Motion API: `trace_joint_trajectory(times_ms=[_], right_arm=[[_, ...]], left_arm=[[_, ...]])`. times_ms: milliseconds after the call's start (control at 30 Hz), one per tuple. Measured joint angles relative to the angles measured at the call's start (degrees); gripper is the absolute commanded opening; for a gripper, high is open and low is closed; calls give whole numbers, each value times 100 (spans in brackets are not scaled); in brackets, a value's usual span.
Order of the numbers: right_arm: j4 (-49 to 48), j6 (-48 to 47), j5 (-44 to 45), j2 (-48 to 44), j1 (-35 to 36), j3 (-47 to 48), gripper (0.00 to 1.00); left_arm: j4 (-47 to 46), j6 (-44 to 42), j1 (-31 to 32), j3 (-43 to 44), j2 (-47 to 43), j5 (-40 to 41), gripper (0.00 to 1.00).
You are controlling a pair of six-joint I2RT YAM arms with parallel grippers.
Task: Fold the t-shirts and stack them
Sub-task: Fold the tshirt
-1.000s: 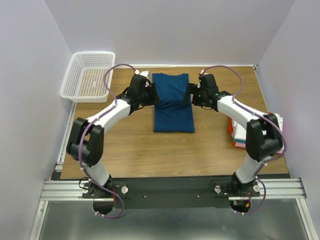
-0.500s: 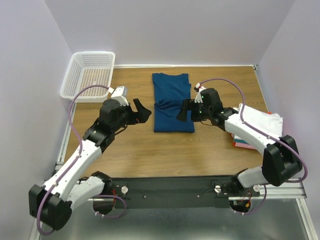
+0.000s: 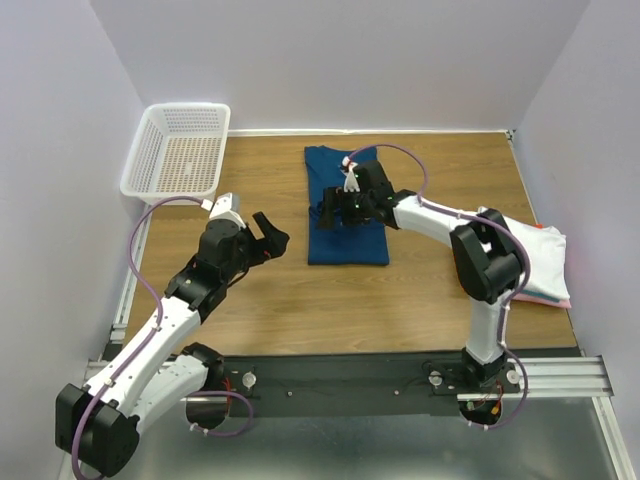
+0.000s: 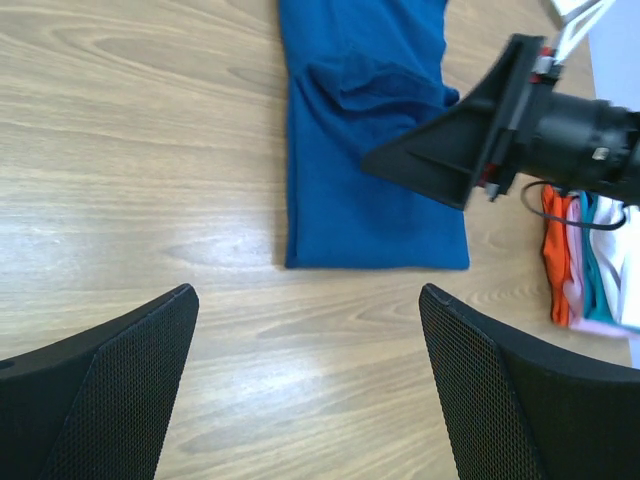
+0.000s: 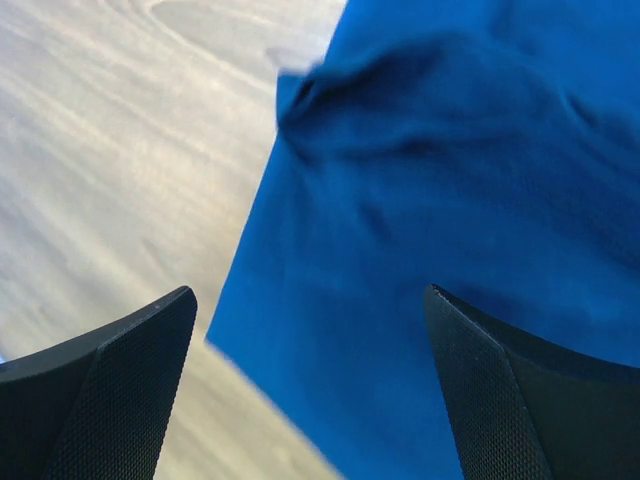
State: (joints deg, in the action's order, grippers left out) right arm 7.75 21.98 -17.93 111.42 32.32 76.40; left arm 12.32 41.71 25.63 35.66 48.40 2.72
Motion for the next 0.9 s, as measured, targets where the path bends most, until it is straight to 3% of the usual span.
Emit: trace_joint_trajectory(times_ms=[233,633,900], right_arm=[[-46,-186,44,975,26,1012,100],[-76,-415,573,2319,-72,2780,100],[-68,-450,726,1982,-289,2962,100]], left_arm=[[-319,146,0,-101,55,297,98],[-575,118,0,-142,966,140,98],[-966,122,0,-236,1539,-293,98]])
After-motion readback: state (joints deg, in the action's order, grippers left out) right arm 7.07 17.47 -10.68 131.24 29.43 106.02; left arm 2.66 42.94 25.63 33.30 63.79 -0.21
